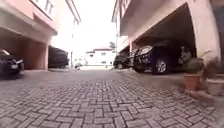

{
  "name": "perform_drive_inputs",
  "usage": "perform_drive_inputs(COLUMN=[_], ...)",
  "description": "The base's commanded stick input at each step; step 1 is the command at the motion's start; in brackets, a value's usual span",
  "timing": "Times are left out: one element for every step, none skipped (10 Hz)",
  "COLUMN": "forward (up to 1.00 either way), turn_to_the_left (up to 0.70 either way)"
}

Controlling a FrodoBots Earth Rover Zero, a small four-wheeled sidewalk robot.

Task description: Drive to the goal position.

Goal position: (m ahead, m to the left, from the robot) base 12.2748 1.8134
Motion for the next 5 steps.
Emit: perform_drive_inputs(forward=[0.70,0.70,0.70,0.70,0.70], turn_to_the_left=[0.00,0.00,0.00,0.00,0.00])
